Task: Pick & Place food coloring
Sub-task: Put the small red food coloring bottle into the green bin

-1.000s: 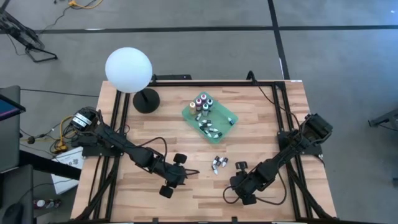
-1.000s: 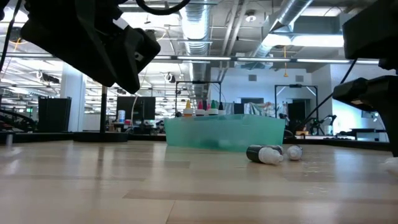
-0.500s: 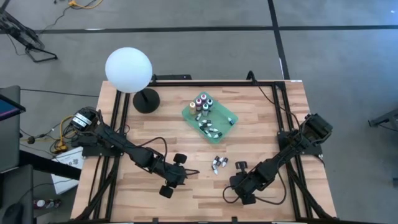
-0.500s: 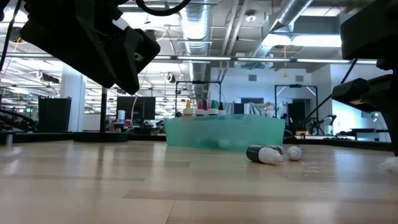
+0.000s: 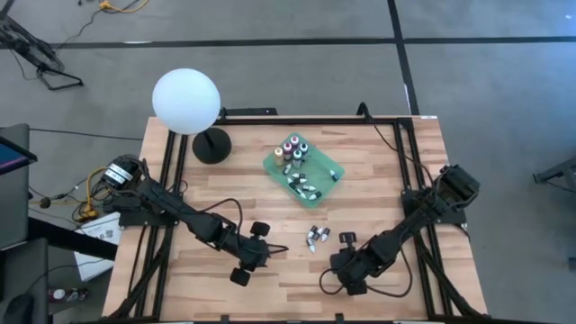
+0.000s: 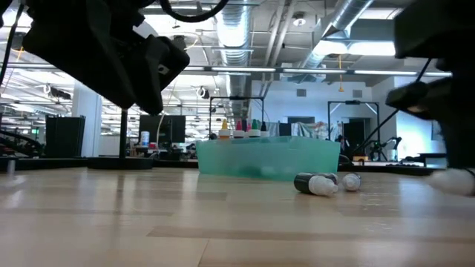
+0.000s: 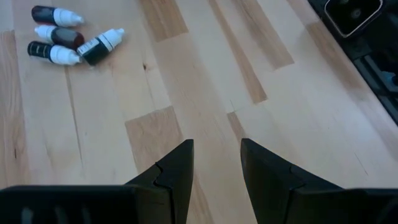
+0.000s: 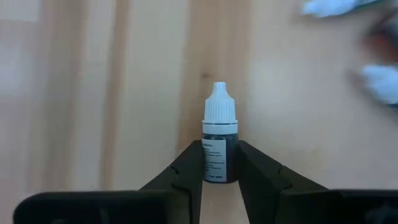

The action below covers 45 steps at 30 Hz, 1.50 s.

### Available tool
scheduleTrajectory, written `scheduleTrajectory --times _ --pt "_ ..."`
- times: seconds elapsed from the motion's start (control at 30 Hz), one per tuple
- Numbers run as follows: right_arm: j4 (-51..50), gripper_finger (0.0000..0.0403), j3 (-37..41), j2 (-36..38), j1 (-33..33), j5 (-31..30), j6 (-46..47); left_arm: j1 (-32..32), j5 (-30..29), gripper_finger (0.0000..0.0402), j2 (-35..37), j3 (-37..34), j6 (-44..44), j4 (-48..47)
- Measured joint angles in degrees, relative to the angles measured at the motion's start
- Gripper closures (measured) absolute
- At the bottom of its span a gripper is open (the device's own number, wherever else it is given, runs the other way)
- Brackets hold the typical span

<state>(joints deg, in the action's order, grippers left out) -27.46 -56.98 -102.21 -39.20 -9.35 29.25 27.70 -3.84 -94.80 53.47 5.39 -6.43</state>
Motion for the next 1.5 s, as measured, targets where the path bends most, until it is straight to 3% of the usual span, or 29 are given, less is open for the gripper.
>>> scheduleTrajectory --times 0.4,0.7,0.97,1.1,1.27,1.5 --pt "-18.5 0.0325 -11.6 0.1 6.1 -10.4 -8.4 0.0 -1.5 0.0274 0.0 0.0 0.5 -3.3" --pt "-25.8 0.0326 -18.6 0.2 17.5 -19.5 -17.1 0.0 -1.5 0.0274 0.0 0.0 0.5 -3.2" --pt "-25.7 0.0326 -19.5 0.2 30.6 -19.0 -22.7 0.0 -1.6 0.0274 0.0 0.0 1.5 -3.2" --pt "-24.1 0.0326 -19.5 0.2 35.3 -15.8 -24.8 0.0 -1.6 0.0274 0.0 0.0 1.5 -3.2" --pt "-22.3 0.0326 -19.5 0.2 38.7 -10.9 -25.2 0.0 -1.9 0.0274 0.0 0.0 1.5 -3.2" --pt "-21.7 0.0326 -19.5 0.2 40.2 -9.9 -24.3 0.0 -3.8 0.0274 0.0 0.0 1.5 -3.3"
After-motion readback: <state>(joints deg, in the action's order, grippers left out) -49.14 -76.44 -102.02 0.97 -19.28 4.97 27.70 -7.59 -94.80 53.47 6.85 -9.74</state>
